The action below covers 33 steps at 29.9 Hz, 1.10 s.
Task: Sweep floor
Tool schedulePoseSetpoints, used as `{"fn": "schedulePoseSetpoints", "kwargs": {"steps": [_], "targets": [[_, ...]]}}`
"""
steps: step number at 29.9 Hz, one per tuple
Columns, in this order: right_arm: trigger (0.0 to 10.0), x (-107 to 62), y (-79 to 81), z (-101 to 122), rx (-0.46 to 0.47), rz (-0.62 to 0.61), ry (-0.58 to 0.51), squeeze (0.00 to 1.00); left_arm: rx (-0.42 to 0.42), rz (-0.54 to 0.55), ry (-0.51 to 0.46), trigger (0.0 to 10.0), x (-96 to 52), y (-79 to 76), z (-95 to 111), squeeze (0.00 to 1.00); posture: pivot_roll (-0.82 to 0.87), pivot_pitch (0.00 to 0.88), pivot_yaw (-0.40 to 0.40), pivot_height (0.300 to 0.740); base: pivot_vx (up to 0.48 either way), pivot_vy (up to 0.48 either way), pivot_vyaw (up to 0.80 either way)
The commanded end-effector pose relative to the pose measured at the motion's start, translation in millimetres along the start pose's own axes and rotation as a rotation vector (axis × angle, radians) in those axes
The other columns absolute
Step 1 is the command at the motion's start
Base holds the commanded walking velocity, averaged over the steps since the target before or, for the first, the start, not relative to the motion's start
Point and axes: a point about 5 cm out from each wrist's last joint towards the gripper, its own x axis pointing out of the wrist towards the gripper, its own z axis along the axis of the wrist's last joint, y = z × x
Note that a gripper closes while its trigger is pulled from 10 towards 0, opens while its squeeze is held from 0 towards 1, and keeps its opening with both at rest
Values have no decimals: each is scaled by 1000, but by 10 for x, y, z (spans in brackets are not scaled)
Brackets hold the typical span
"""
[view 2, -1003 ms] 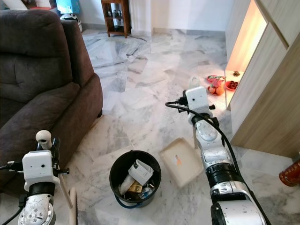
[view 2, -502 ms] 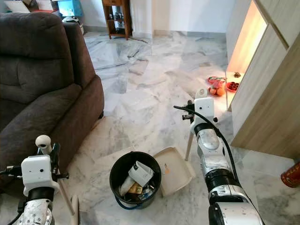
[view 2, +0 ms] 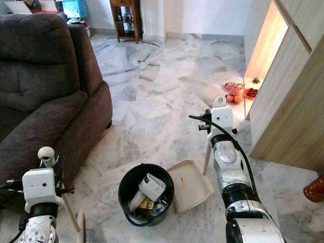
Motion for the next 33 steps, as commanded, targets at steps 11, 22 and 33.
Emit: {"fn": "schedulePoseSetpoints", "kwargs": {"steps": [11,22,33], "targets": [[10000,54,48,154,18,18,-73,0,14,19,-47,10000,14,53,64,0,-128,55,82,740,0,0,0],[10000,55,67,150,20,28,-71,0,11,17,-50,10000,15,46,66,0,-128,56,80,740,0,0,0],[10000,61,88,162,20,39,-76,0,8,17,-53,10000,19,38,70,0,-128,55,79,740,-65,0,-261]]}}
